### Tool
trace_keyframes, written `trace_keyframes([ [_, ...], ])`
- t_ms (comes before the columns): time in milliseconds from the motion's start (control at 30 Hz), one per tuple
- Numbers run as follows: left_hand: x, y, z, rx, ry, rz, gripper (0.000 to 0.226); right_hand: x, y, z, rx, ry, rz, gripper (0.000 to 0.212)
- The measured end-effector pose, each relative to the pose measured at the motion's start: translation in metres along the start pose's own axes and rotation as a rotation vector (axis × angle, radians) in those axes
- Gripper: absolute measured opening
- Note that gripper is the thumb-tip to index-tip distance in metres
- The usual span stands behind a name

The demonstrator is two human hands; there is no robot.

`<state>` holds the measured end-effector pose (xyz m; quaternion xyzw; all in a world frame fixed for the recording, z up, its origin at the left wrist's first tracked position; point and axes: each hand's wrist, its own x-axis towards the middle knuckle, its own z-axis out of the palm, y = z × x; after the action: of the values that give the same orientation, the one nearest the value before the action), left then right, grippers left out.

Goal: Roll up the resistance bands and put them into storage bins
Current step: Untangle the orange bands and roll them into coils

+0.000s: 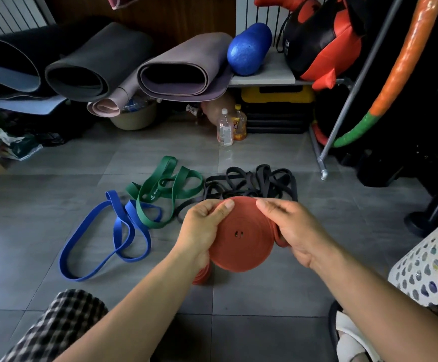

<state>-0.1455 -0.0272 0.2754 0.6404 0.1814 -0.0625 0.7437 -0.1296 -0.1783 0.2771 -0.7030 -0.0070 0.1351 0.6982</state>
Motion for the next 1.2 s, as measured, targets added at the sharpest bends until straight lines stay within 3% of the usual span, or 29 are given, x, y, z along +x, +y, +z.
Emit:
trace_keyframes([
  [167,0.003,-0.001,-0.006,-0.155,0.143,-0.050,0.014,0.008,0.012,0.024,0.120,0.107,-0.044,0.024],
  [367,0.002,-0.023,-0.020,-0.250,0.273,-0.218,0.018,0.010,0.043,0.045,-0.163,0.295,-0.169,0.013],
  [500,-0.006,-0.055,-0.031,-0.331,0.383,-0.355,0.018,-0.006,0.082,0.059,-0.278,0.274,-0.133,0.008],
  [633,-0.008,-0.110,-0.038,-0.418,0.561,-0.471,0.018,-0.007,0.138,0.068,-0.400,0.170,0.069,0.028],
  [733,-0.007,-0.146,-0.043,-0.498,0.676,-0.519,0.024,-0.006,0.167,0.075,-0.469,0.112,0.137,0.031],
  [1000,0.035,-0.205,-0.072,-0.357,0.856,-0.531,0.034,0.024,0.217,0.104,-0.508,0.206,0.206,0.020],
  [1200,0.079,-0.227,-0.079,-0.446,0.921,-0.480,0.009,0.085,0.251,0.120,-0.509,0.205,0.193,0.011],
])
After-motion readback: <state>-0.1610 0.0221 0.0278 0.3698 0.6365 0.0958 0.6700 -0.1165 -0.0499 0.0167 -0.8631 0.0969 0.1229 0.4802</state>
